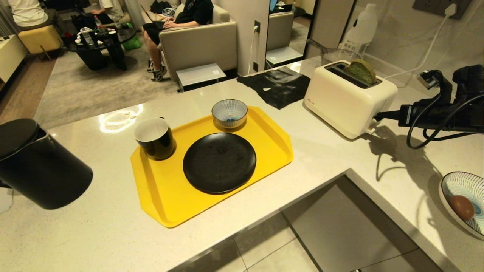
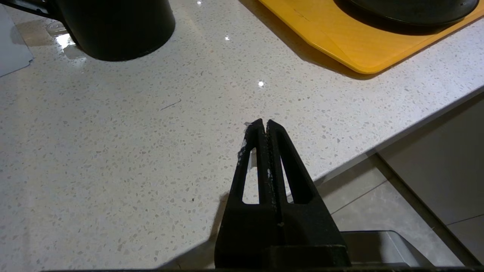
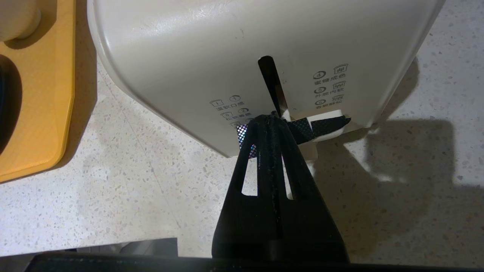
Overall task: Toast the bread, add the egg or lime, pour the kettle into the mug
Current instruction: Use a bread toaster
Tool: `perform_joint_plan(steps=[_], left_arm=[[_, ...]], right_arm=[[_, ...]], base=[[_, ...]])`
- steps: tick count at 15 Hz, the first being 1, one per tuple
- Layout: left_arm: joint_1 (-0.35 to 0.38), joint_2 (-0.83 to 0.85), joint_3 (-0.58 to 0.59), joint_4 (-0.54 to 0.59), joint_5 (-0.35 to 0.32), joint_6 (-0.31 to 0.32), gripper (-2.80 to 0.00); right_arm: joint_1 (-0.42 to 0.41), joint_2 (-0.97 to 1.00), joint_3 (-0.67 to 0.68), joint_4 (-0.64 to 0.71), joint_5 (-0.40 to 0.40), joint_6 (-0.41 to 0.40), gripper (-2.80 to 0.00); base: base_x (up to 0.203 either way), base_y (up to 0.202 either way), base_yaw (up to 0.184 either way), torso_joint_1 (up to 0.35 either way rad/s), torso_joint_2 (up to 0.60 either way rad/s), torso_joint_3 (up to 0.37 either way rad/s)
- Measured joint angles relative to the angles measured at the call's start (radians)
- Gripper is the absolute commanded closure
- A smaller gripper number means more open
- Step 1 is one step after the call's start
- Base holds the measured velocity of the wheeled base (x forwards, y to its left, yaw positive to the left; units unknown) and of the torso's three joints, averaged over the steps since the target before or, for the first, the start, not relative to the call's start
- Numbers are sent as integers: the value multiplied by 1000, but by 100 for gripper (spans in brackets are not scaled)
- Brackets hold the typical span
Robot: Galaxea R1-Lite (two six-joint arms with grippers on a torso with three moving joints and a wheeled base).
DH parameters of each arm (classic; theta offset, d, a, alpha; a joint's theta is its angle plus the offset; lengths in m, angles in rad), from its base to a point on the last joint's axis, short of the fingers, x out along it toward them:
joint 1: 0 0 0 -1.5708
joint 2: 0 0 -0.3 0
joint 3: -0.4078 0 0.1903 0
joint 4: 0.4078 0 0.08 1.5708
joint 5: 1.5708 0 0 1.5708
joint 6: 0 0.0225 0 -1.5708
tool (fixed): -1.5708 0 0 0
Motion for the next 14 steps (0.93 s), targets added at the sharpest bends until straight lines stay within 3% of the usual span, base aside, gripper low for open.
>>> perform_joint_plan(steps=[14], left_arm=[[0,0,0,0,0,0,0]], right_arm=[[0,-7,-22,1,0,-2,0]], base=[[0,0,0,0,0,0]])
